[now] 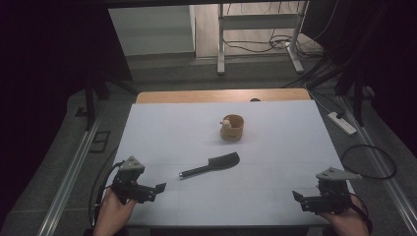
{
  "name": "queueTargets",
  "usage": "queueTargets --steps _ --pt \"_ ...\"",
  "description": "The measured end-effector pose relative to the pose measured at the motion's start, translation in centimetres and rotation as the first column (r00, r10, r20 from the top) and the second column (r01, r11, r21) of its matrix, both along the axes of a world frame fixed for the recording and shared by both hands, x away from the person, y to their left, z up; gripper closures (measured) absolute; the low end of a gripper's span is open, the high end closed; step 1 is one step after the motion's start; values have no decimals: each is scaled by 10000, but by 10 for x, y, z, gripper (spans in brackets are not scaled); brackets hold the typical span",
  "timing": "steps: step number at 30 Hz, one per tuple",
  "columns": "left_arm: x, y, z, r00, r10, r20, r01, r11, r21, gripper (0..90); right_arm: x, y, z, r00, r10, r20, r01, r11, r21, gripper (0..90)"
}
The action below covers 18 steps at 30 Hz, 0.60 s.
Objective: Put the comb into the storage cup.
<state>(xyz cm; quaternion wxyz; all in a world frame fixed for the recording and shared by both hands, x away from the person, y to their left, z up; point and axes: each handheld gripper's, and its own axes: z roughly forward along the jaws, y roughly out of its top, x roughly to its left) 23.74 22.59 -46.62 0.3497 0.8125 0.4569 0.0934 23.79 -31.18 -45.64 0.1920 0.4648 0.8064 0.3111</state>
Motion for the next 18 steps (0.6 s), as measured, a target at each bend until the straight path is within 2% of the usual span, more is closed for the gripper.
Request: queueTargets --steps 10,15,18 --pt "18 -11 -1 9998 -89 -185 90 10000 34 0 0 0 0 10000 -10 -1 10 10000 -18 0" --pt "29 -20 -2 9994 -278 -221 287 9988 395 0 0 0 0 10000 -9 5 9 10000 -23 0" --pt "32 -23 -2 9992 -321 -248 332 9986 416 0 0 0 0 10000 -5 6 5 10000 -22 0"
